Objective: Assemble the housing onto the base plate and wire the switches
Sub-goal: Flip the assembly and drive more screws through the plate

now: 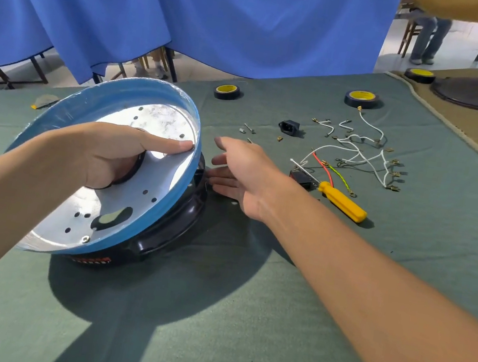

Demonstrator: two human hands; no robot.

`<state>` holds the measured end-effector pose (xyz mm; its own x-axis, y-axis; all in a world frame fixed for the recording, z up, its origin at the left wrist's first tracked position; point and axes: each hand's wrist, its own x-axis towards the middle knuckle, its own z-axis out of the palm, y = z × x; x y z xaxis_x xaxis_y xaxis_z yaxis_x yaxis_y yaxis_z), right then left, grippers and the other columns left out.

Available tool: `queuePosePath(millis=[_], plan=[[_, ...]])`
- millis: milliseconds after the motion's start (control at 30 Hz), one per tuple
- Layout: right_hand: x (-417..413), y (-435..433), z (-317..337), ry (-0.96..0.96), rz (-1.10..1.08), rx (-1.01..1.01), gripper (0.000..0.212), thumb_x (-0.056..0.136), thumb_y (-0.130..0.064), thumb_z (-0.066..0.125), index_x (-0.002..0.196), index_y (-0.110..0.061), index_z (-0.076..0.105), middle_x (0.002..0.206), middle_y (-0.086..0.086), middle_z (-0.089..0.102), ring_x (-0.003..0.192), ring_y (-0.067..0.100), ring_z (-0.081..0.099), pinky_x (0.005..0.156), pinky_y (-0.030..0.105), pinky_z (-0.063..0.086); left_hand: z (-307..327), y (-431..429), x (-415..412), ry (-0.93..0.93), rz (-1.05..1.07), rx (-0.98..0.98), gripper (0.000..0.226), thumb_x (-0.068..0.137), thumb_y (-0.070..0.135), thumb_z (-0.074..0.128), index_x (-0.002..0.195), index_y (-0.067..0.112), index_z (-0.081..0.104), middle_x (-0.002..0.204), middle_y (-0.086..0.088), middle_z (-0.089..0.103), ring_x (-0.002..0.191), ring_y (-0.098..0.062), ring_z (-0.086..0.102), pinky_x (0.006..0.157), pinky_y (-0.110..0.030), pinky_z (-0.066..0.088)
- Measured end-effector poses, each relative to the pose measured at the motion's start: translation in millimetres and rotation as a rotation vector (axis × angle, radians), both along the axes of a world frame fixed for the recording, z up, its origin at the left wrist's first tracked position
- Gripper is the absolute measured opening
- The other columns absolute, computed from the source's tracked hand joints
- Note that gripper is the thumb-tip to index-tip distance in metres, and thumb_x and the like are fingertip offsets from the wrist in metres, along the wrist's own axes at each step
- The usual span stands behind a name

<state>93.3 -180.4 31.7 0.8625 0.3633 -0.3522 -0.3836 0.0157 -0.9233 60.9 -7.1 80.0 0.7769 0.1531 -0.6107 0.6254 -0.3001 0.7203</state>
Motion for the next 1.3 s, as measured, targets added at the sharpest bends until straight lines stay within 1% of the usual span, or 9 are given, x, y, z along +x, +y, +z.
queuePosePath(millis=[100,233,500,700,800,900,1067,1167,1300], plan=[[0,0,0,-0.007,0.004,-0.001,0.024,0.100,-0.029,0.046,0.110,-0.009,0.055,0.094,0.011,0.062,0.086,0.021,0.060,0.085,0.035,0.052,0,-1,1,0.039,0.009,-0.009,0.063,0.033,0.043,0.089,0.084,0.011,0.071,0.071,-0.006,0.069,0.069,-0.020,0.064,0.060,-0.027,0.054],[0,0,-1,-0.018,0.006,-0.002,0.025,0.099,-0.030,0.047,0.111,-0.009,0.055,0.086,0.009,0.060,0.079,0.020,0.059,0.083,0.034,0.052,1,-3,-2,0.017,0.036,-0.024,0.059,0.042,0.043,0.083,0.088,0.009,0.070,0.075,-0.007,0.068,0.076,-0.021,0.062,0.071,-0.026,0.047],[2,1,-2,-0.011,0.008,-0.013,0.028,0.099,-0.032,0.048,0.112,-0.008,0.056,0.099,0.011,0.063,0.081,0.019,0.061,0.082,0.033,0.053,-3,-8,-9,-0.221,-0.002,0.014,0.014,0.089,0.026,0.063,0.090,0.013,0.063,0.060,0.006,0.069,0.050,-0.005,0.066,0.043,-0.015,0.048],[3,3,-3,-0.018,0.000,-0.032,0.036,0.099,-0.032,0.048,0.126,-0.008,0.052,0.114,0.010,0.061,0.100,0.024,0.061,0.089,0.036,0.052,-8,-16,-10,-0.179,-0.011,0.033,0.026,0.071,0.032,0.071,0.087,0.012,0.065,0.061,0.005,0.070,0.054,-0.006,0.067,0.049,-0.016,0.051],[3,3,-4,-0.022,0.006,-0.023,0.034,0.098,-0.031,0.049,0.124,-0.009,0.054,0.112,0.010,0.061,0.100,0.023,0.060,0.091,0.038,0.052,0,-12,-10,0.012,-0.016,0.006,0.062,0.034,0.045,0.091,0.081,0.009,0.074,0.073,-0.006,0.070,0.070,-0.020,0.067,0.069,-0.027,0.051],[3,4,-6,-0.100,-0.006,-0.053,0.025,0.094,-0.020,0.048,0.113,-0.009,0.060,0.109,0.008,0.060,0.102,0.025,0.060,0.089,0.039,0.054,4,-5,-10,0.030,-0.034,-0.004,0.074,0.010,0.045,0.097,0.072,0.011,0.077,0.073,-0.008,0.069,0.064,-0.021,0.067,0.062,-0.029,0.052],[0,3,-10,-0.435,-0.045,-0.264,0.032,0.081,0.000,0.043,0.087,-0.010,0.074,0.080,-0.001,0.059,0.093,0.023,0.058,0.085,0.050,0.056,9,-14,-15,-0.050,-0.018,0.026,0.057,0.053,0.045,0.079,0.096,0.010,0.067,0.076,-0.010,0.070,0.071,-0.025,0.066,0.065,-0.034,0.052],[-3,2,-10,-0.551,-0.056,-0.295,0.042,0.081,0.003,0.041,0.080,-0.020,0.077,0.069,-0.011,0.052,0.087,0.017,0.054,0.074,0.031,0.052,4,-17,-14,-0.203,-0.016,0.060,0.027,0.078,0.035,0.068,0.092,0.011,0.064,0.060,0.003,0.068,0.052,-0.008,0.066,0.045,-0.018,0.050],[-5,1,-10,-0.613,-0.028,-0.350,0.039,0.082,0.002,0.045,0.086,-0.017,0.079,0.071,-0.007,0.061,0.070,0.006,0.051,0.053,0.019,0.036,1,-19,-17,-0.244,0.000,0.041,0.016,0.091,0.027,0.062,0.089,0.012,0.063,0.062,0.004,0.066,0.046,-0.004,0.064,0.040,-0.014,0.046]])
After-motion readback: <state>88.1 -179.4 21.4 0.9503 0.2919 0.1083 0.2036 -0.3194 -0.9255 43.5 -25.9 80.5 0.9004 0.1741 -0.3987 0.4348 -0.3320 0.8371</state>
